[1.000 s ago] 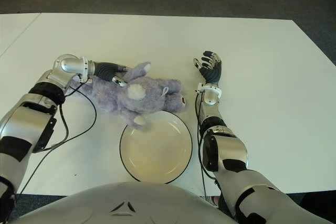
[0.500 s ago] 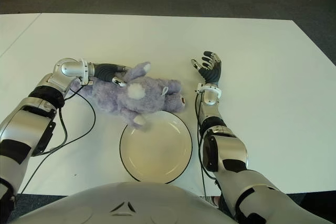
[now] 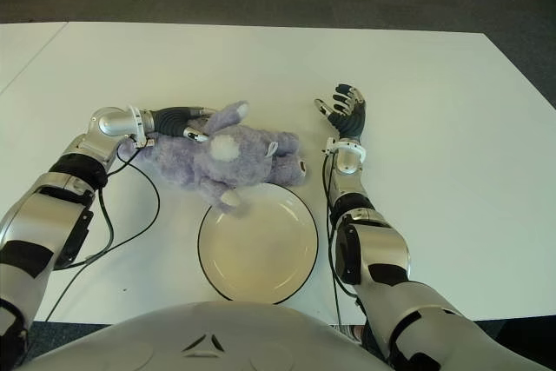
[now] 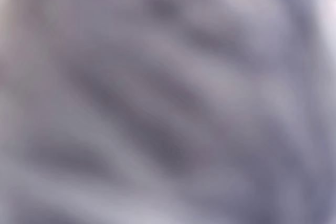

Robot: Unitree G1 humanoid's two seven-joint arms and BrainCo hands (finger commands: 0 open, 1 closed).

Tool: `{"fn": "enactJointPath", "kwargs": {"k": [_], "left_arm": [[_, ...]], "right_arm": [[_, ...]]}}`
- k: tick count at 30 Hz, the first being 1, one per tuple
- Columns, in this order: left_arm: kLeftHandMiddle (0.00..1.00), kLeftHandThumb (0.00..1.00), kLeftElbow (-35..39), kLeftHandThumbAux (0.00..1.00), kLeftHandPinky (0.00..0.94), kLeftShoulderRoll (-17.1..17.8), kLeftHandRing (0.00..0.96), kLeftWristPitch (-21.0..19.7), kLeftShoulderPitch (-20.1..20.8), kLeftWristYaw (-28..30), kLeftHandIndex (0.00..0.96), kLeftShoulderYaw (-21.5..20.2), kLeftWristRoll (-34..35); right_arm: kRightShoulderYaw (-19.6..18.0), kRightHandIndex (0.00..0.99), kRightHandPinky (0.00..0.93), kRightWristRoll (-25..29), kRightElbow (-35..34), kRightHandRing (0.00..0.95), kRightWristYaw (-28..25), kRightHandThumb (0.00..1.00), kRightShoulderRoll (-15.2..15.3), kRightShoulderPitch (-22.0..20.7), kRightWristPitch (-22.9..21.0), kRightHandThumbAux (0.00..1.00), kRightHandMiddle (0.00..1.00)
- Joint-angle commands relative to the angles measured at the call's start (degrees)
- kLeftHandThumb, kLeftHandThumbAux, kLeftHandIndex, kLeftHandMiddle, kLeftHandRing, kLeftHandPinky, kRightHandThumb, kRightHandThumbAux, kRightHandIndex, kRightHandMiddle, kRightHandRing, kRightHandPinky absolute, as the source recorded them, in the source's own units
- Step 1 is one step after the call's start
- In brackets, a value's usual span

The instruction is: Put the doll into the plate.

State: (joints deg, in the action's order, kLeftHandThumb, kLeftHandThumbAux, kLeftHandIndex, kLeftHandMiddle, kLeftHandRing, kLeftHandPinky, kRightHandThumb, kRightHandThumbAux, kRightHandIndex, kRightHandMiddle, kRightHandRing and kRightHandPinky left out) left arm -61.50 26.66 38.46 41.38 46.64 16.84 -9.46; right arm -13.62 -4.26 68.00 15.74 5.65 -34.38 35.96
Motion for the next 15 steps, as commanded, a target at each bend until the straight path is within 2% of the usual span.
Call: {"fn": "enactJointPath", "kwargs": {"k": [1,2,5,6,9,10,11,12,15], "left_arm": [[0.712,0.213,1.0,0.738,0.816,-1.9,0.745,-0.7,-11.0,-20.7,0.492,-0.5,-6.1],[0.742,0.299,1.5,0.763,0.82,-2.2,0.761,-1.4,-11.5,-24.1,0.567,-0.8,-6.6],[0.776,0.377,2.8,0.772,0.849,-3.2,0.794,-3.9,-12.4,-31.2,0.615,-1.5,-7.0],[0.808,0.476,3.2,0.768,0.871,-3.5,0.823,-4.5,-12.6,-32.8,0.666,-1.6,-7.0],[0.83,0.554,3.8,0.756,0.882,-4.5,0.841,-4.9,-13.2,-36.6,0.701,-2.3,-6.6],[0.85,0.627,3.9,0.74,0.886,-4.9,0.855,-5.0,-13.3,-37.6,0.735,-2.7,-6.4],[0.854,0.641,4.0,0.736,0.887,-5.4,0.857,-5.0,-13.5,-38.8,0.741,-3.1,-5.9],[0.865,0.706,4.1,0.72,0.889,-5.7,0.864,-5.1,-13.6,-39.6,0.763,-3.3,-5.7],[0.868,0.741,4.2,0.711,0.889,-6.5,0.865,-5.7,-13.8,-41.4,0.77,-3.6,-4.9]], "right_arm": [[0.8,0.278,0.296,-0.8,9.1,0.291,-0.3,0.172,-3.2,15.1,-4.2,0.9,0.287],[0.8,0.282,0.297,-0.9,9.1,0.293,-0.3,0.174,-3.2,15.1,-4.2,0.903,0.288],[0.7,0.286,0.288,-0.8,9.1,0.292,-0.2,0.178,-3.3,15.2,-4.0,0.903,0.288],[0.7,0.291,0.284,-0.8,9.1,0.292,-0.1,0.178,-3.3,15.2,-3.9,0.901,0.288],[0.6,0.296,0.288,-0.8,9.1,0.293,0.0,0.18,-3.3,15.2,-3.8,0.902,0.29],[0.6,0.301,0.297,-0.8,9.1,0.295,0.0,0.186,-3.3,15.2,-3.8,0.902,0.292],[0.6,0.302,0.298,-0.7,9.1,0.296,-0.1,0.189,-3.3,15.2,-3.8,0.902,0.292],[0.6,0.305,0.296,-0.7,9.1,0.295,-0.2,0.199,-3.3,15.2,-3.9,0.899,0.293],[0.2,0.307,0.293,-0.2,9.1,0.295,-0.8,0.205,-3.4,15.2,-3.9,0.898,0.293]]}}
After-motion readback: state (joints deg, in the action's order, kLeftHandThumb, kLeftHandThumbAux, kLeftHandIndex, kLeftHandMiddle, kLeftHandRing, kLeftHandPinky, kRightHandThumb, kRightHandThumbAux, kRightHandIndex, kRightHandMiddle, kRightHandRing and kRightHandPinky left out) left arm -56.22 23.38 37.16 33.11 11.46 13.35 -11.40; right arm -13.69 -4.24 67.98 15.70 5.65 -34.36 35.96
